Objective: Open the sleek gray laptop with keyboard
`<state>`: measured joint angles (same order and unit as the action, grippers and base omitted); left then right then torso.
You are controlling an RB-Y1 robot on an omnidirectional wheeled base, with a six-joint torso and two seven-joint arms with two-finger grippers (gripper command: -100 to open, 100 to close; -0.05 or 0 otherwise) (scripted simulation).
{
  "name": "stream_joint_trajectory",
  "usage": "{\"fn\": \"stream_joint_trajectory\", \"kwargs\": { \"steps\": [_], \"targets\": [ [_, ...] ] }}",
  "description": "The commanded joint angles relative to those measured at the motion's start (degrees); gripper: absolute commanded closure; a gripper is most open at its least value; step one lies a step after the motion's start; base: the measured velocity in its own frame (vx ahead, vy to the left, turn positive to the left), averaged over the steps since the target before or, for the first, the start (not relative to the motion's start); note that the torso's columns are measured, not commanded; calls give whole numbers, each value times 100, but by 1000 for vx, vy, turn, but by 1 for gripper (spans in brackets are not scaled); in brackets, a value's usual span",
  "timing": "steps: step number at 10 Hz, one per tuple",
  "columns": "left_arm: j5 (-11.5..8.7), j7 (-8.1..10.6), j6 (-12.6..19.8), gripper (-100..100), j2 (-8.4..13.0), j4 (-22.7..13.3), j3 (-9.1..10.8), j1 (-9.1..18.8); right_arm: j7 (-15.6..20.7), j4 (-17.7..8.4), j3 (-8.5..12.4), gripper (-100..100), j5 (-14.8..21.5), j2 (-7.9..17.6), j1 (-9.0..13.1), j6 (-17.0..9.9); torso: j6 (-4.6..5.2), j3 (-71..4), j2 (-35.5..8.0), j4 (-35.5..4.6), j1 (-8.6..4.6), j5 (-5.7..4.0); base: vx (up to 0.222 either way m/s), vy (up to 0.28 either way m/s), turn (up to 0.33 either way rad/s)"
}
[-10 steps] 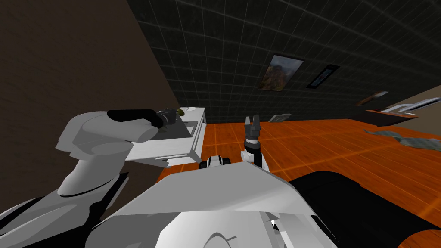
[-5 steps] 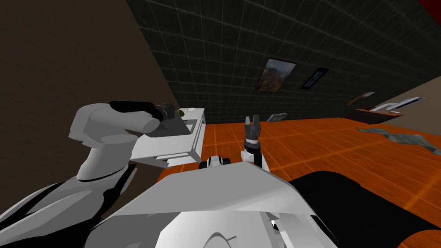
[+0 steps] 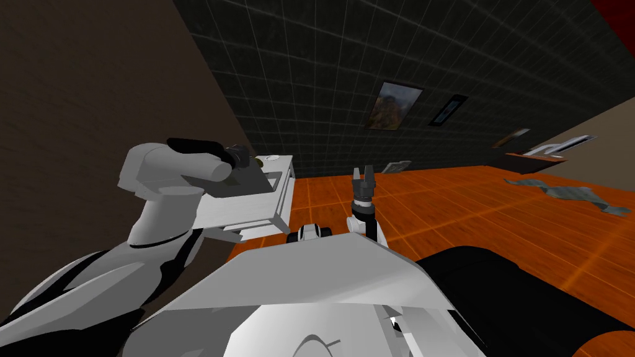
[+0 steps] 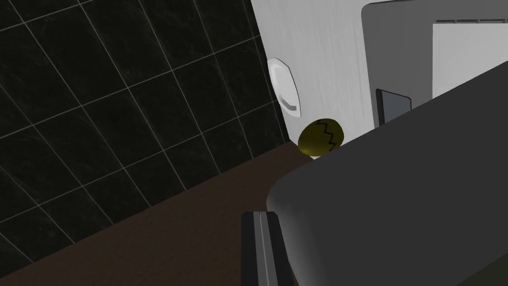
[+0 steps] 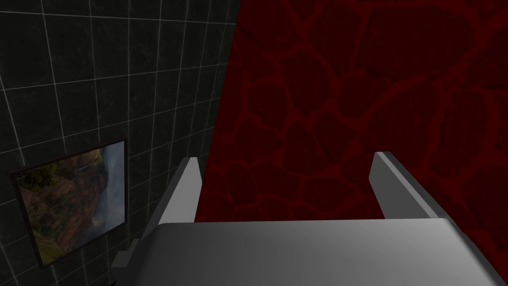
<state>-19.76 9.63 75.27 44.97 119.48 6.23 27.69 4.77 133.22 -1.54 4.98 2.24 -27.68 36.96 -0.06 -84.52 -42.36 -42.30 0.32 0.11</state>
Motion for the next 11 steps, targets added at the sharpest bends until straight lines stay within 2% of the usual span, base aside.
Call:
{"fn": "stream_joint_trajectory", "kwargs": {
  "steps": [1, 3, 4, 5, 6, 11],
  "targets": [
    [7, -33, 29, 100, -1, -484, 36, 338, 0, 0, 0, 0, 0, 0, 0, 0, 3, -4, 8, 1, -25, -9, 5, 23, 8],
    [7, -33, 29, 100, -1, -824, 36, 338, 0, 0, -1, 0, 0, -1, -1, 0, 7, -12, 18, 6, -50, -17, 9, -4, 2],
    [201, -315, -215, 100, -148, -1039, 71, 691, 0, 0, -1, 0, 0, -1, -1, 0, 7, -9, 14, 4, -46, -16, -42, 15, -101],
    [201, -335, -215, 100, -148, -1141, 71, 788, 0, 0, -1, 0, 0, -1, 0, 0, 9, 2, -5, -2, -33, -13, -59, 29, -108],
    [201, -335, -215, 100, -148, -1323, 71, 1002, 0, 0, -1, 0, 0, -1, 0, 0, 6, 6, -9, -4, -26, -10, -39, 17, -22],
    [201, -335, -215, 100, -148, -2113, 71, 1061, 0, 0, -1, 0, 0, -1, 0, 0, 6, -12, 19, 11, -29, -7, -2, 1, 2]
  ]
}}
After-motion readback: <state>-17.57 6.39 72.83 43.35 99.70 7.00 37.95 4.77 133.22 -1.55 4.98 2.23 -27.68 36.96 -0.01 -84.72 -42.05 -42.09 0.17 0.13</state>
